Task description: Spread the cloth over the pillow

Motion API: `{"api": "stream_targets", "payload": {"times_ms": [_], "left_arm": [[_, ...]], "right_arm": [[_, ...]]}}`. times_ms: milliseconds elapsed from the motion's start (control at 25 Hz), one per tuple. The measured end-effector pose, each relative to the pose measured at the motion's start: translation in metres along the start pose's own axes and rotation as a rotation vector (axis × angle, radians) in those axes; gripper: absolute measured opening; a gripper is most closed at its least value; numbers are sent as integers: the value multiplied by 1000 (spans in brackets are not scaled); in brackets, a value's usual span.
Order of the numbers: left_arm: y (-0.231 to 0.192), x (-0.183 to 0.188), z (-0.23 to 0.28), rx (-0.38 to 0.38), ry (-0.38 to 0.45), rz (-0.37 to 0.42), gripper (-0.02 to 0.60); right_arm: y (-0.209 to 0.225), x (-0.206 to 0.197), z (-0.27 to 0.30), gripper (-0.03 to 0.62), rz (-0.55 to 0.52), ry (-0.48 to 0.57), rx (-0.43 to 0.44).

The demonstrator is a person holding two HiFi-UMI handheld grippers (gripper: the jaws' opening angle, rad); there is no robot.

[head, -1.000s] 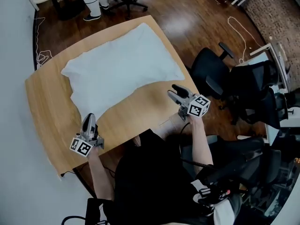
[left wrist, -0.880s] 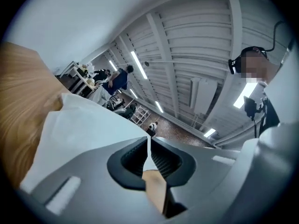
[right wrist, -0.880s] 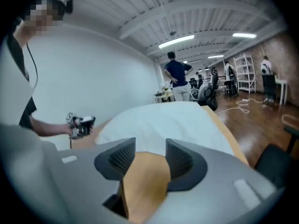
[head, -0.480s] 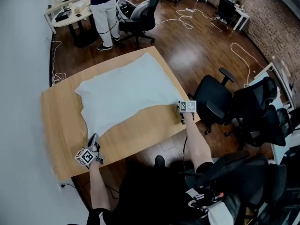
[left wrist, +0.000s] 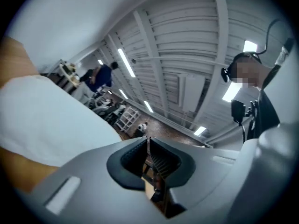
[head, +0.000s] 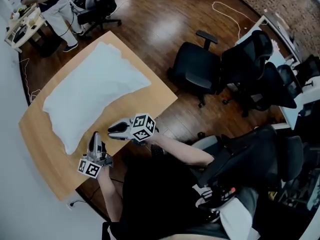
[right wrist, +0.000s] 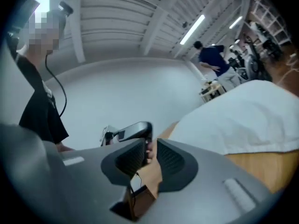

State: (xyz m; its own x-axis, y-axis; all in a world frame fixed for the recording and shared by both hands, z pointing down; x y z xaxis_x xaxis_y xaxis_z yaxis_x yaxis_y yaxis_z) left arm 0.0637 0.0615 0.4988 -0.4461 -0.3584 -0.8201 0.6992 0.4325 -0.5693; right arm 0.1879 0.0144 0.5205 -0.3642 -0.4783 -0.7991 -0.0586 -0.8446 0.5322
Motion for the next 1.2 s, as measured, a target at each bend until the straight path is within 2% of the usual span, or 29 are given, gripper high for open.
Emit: {"api": "stream_targets", "payload": {"times_ms": [80,120,200,320,400,480,560,640,720,800,840,880,1040,1120,1200], "left_arm": [[46,4,43,-108,-10,61,0],[63,6,54,-131,-12,86,6],[88,6,64,-141,-23,134,20],[121,3,71,-105,-32,245,9],[140,9,76,-98,-7,318,6],[155,18,83,-136,15,373,5],[170,23,86,-185,15,415,-3],[182,22,84,-225,-1,447,-3],[185,17,77,-231,-32,470,-3],[177,11,65,-192,-65,489,5],[169,11,57,-158,-77,495,33],[161,13,45,-122,-81,492,52],[128,26,-20,3,-45,406,52],[118,28,-47,30,-16,367,1],[116,32,-62,15,15,337,-2]], "right_arm": [[-25,6,-8,63,-92,-9,-5],[-30,7,-15,58,-130,-9,-21],[-38,7,-34,35,-179,-6,-32],[-57,6,-59,35,-289,29,-51],[-67,10,-74,40,-376,108,-85],[-76,20,-90,40,-452,220,-106],[-88,29,-104,38,-483,306,-134],[-97,26,-111,40,-477,286,-165],[-99,19,-109,38,-461,216,-162],[-94,14,-104,35,-433,185,-154],[-91,13,-104,-3,-400,188,-161],[-87,13,-106,-2,-357,198,-171],[-65,18,-122,-2,-146,294,-210],[-54,23,-134,-2,-53,363,-226],[-49,31,-142,-2,-2,420,-244]]}}
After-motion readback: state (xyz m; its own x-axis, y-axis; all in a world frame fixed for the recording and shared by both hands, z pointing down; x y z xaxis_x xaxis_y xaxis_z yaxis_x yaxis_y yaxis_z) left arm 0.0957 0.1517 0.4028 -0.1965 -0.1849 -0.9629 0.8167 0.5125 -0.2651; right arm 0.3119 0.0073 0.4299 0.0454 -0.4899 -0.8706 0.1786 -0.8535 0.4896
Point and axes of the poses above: the fingertips, and each gripper's own axes: z forward along the fingers, y to its right, x out of its top, the point moved 5 cm from there along -z, backward along the fingers, and after that the axes turned 14 degrees about -y, right-handed, at the moved point
